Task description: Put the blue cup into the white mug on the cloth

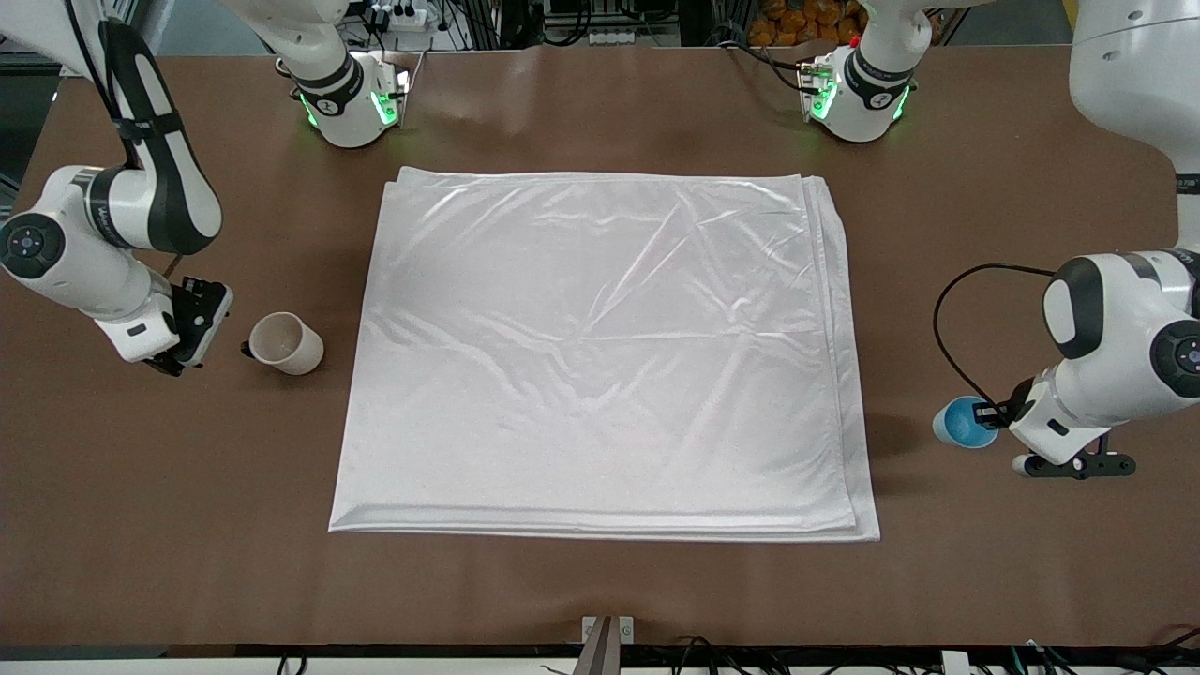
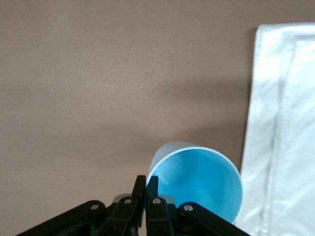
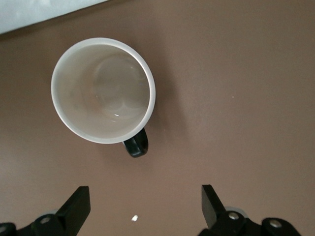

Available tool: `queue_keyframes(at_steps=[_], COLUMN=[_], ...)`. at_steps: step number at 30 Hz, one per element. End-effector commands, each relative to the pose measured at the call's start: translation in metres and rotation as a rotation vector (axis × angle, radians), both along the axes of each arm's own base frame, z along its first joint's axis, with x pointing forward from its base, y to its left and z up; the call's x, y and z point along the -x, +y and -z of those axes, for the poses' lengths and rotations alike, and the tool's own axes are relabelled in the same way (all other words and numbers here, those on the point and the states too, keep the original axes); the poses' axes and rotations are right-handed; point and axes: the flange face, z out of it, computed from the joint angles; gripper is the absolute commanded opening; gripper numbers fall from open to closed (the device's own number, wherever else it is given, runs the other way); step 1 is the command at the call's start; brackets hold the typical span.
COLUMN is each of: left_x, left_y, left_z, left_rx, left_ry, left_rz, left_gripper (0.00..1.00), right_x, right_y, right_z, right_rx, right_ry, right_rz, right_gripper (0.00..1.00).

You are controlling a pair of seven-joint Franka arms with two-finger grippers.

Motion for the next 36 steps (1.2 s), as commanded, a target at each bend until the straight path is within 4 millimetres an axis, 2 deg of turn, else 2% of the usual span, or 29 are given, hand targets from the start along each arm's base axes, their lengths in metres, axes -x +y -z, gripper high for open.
queue_keyframes(at_steps=[1, 7, 16, 28, 31, 36], left_x=[0.008, 0.011, 0.013, 0.012, 0.012, 0.012], left_y=[-0.006, -0.023, -0.026, -0.036, -0.049, -0.053], left_z=[-0.030, -0.045, -0.065, -0.073, -0.074, -0.078], left_rx=[0.046, 0.081, 0.084, 0.110, 0.119, 0.119], left_ry=[-0.006, -0.008, 0.009, 0.006, 0.006, 0.000], left_rz=[-0.031, -0.028, -0.029, -0.079, -0.079, -0.095], left_gripper=[0.00, 0.00, 0.00, 0.00, 0.00, 0.00], right_x=[-0.002, 0.003, 0.012, 0.016, 0.017, 0.019], right_y=[-0.005, -0.003, 0.000, 0.004, 0.005, 0.003], right_z=[0.016, 0.029, 0.055, 0.070, 0.076, 0.086], right_rx=[0.001, -0.007, -0.023, -0.030, -0.033, -0.040], right_ry=[-0.014, -0.013, -0.032, -0.047, -0.047, -0.036], right_rz=[-0.108, -0.126, -0.182, -0.217, -0.230, -0.246], right_gripper=[1.00, 1.00, 1.00, 1.00, 1.00, 1.00])
